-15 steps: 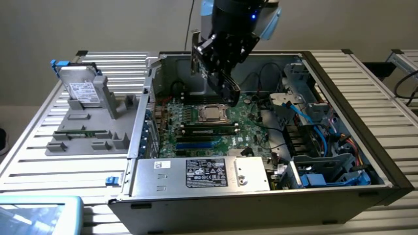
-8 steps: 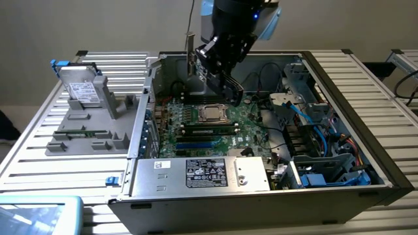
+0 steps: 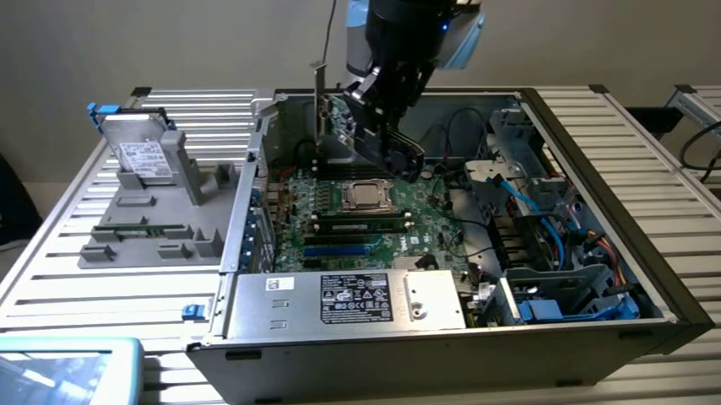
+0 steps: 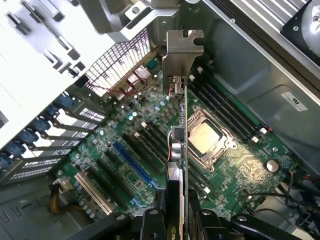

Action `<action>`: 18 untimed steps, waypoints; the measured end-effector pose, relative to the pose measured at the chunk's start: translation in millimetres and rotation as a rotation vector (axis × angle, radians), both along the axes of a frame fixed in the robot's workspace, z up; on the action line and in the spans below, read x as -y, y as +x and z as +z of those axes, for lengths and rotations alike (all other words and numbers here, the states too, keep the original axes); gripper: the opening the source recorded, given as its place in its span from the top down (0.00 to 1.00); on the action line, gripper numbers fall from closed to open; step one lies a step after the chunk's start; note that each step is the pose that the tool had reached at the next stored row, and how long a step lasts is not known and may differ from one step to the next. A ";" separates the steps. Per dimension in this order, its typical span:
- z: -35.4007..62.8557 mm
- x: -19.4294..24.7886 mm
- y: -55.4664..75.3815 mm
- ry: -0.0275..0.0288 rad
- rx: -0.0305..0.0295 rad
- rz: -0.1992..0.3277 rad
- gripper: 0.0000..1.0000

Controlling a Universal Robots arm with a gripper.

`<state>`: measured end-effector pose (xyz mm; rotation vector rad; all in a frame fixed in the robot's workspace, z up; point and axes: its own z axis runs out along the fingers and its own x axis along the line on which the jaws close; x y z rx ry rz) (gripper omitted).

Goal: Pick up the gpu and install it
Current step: 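Insert the gpu into the slot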

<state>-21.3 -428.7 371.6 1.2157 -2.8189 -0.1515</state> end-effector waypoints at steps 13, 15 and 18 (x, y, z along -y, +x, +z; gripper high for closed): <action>-2.3 0.0 0.0 0.0001 0.0115 0.236 0.72; -2.7 0.0 0.0 0.0001 0.0130 0.272 0.72; -3.4 0.0 0.0 0.0001 0.0155 0.328 0.72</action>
